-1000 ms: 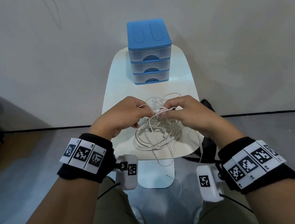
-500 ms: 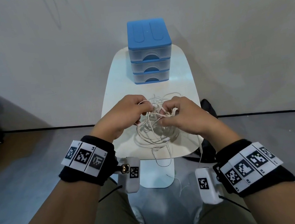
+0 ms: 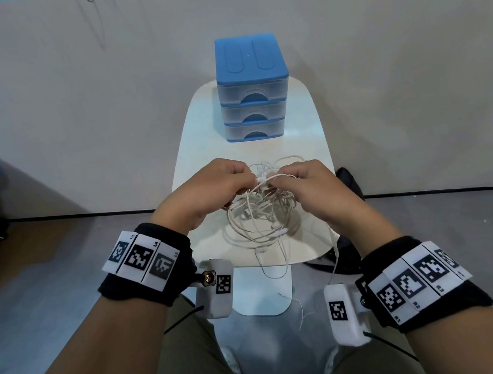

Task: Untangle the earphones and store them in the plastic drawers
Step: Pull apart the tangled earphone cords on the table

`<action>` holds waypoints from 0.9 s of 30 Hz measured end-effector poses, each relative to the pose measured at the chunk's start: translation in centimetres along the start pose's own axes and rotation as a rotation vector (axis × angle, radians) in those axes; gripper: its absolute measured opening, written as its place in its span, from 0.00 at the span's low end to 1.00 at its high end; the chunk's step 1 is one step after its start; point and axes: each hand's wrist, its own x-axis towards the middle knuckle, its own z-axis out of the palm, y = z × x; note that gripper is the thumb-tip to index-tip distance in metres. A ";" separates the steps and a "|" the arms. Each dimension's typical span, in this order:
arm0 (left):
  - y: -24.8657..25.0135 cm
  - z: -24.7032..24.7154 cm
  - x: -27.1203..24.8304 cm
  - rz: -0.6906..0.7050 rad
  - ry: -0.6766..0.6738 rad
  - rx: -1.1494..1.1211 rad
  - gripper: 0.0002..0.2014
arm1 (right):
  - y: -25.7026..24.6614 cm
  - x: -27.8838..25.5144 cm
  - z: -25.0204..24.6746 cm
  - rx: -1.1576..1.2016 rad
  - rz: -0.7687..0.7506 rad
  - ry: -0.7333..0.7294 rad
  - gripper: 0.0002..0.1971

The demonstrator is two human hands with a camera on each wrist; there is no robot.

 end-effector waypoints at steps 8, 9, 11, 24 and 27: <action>0.1 -0.4 -0.4 0.024 -0.012 -0.054 0.08 | 0.1 -0.3 -0.7 -0.011 0.037 -0.090 0.11; 0.1 -0.4 -0.4 0.028 -0.011 -0.074 0.08 | 0.2 -0.3 -0.6 -0.068 0.020 -0.089 0.11; 0.1 -0.4 -0.5 0.026 -0.040 -0.073 0.08 | 0.1 -0.2 -0.5 -0.153 -0.016 -0.055 0.11; -0.2 -3.1 0.1 -0.072 0.102 -0.050 0.11 | 0.3 0.3 -1.3 -0.026 0.118 0.168 0.21; -0.1 -3.4 0.0 -0.016 0.085 -0.153 0.06 | 0.4 0.3 -1.2 -0.074 0.037 0.144 0.21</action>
